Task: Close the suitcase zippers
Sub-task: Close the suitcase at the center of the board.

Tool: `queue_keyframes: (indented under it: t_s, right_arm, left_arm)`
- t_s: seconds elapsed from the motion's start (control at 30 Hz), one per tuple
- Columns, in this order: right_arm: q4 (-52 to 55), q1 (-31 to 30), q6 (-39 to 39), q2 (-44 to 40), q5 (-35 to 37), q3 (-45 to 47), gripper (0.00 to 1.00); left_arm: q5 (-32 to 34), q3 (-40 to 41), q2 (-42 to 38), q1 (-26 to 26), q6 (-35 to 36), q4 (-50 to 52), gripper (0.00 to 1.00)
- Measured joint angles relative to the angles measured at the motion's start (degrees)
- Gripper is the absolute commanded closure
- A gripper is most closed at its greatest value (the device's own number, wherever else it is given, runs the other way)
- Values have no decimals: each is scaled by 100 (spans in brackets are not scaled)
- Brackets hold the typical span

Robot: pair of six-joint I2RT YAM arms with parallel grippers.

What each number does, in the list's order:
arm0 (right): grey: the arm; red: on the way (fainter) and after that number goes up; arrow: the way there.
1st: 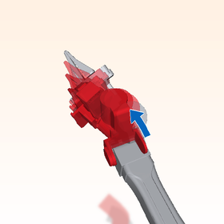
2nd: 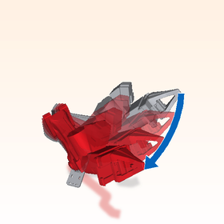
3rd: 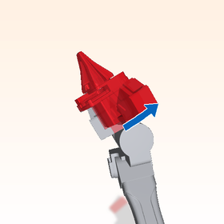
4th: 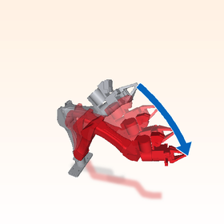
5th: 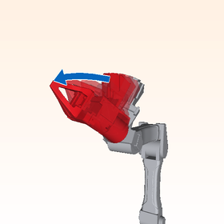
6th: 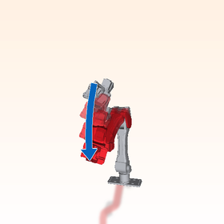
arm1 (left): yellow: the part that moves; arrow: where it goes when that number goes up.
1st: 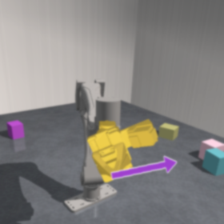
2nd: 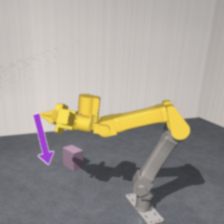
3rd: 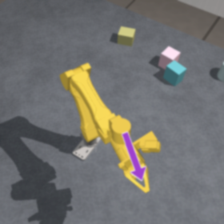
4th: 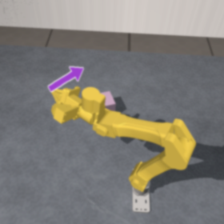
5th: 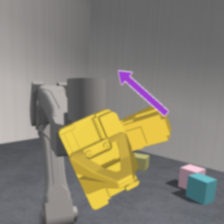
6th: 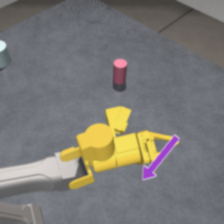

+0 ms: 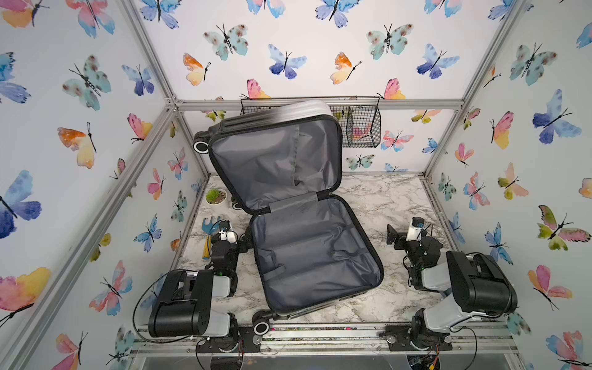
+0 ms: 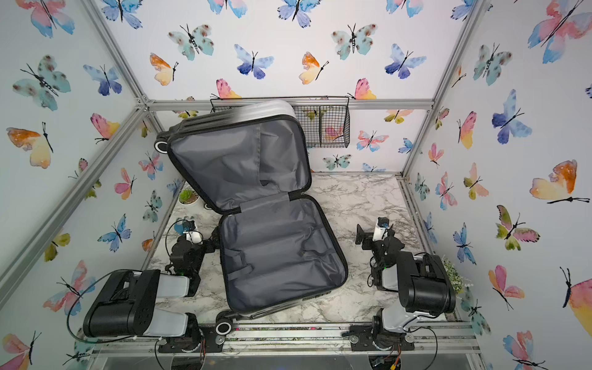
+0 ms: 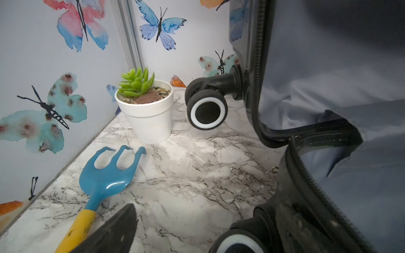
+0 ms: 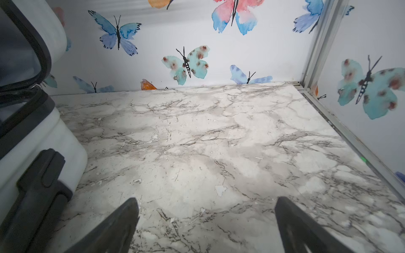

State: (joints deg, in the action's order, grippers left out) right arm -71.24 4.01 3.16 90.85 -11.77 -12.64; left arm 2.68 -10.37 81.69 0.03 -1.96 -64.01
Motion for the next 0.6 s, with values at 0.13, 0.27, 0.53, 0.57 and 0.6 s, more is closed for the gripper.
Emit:
queue_keyframes:
  t_s: [0.13,0.27,0.53,0.57,0.6]
  right_arm:
    - [7,-7,-2,0,0,0,0]
    - [9,-31,0,0,2,-13,0]
    - [39,-37,0,0,4,-26,0]
    - [48,-37,-2,0,7,-26,0]
    - [52,-39,-2,0,7,-26,0]
  left_arm:
    - [2,0,0,0,2,0,2]
    - [0,0,0,0,2,0,2]
    - [9,-2,0,11,13,2,2]
    - [9,-2,0,11,17,0,2]
    - [9,-2,0,11,22,0,2]
